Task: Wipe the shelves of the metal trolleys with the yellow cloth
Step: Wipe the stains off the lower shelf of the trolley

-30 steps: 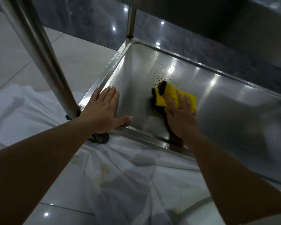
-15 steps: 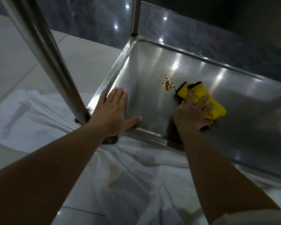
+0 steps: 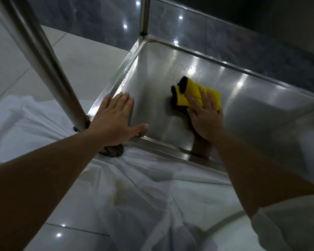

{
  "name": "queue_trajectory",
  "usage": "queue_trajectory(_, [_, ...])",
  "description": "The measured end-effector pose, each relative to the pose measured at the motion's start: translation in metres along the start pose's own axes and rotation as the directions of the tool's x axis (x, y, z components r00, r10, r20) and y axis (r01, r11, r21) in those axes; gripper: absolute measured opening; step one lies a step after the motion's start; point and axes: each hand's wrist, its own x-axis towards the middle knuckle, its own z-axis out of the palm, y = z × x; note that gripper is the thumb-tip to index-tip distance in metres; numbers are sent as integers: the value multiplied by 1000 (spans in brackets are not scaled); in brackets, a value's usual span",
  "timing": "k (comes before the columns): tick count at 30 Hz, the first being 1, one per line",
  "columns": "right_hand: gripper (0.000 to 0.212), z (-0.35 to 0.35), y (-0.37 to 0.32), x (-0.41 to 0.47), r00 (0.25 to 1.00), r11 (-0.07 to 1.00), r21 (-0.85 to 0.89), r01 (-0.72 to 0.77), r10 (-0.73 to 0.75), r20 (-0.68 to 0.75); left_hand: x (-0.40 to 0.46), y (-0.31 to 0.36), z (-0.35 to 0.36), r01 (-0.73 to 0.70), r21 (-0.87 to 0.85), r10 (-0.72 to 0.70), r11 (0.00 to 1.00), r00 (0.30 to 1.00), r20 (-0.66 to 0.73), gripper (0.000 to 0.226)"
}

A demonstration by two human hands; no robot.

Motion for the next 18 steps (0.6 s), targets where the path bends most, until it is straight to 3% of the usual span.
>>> queue_trajectory(4, [51,-11,50,-23,975,974,67,-218,221,-32,1,1,-1,5,-6,-5,1000,1000,-12,111])
queue_trajectory(8, [51,-6,51,-31,925,933,77,-351,358,-130,-4,5,-3,-2,-3,2,1000,1000,-15,108])
queue_trajectory(15, [55,-2,10,12,744,736,264,-623,662,-89,-5,8,-5,-8,42,11,999,998,-61,99])
queue_trajectory(18, [63,-10,-7,35,838,815,218,-537,545,27,-2,8,-6,-9,65,12,998,999,-48,96])
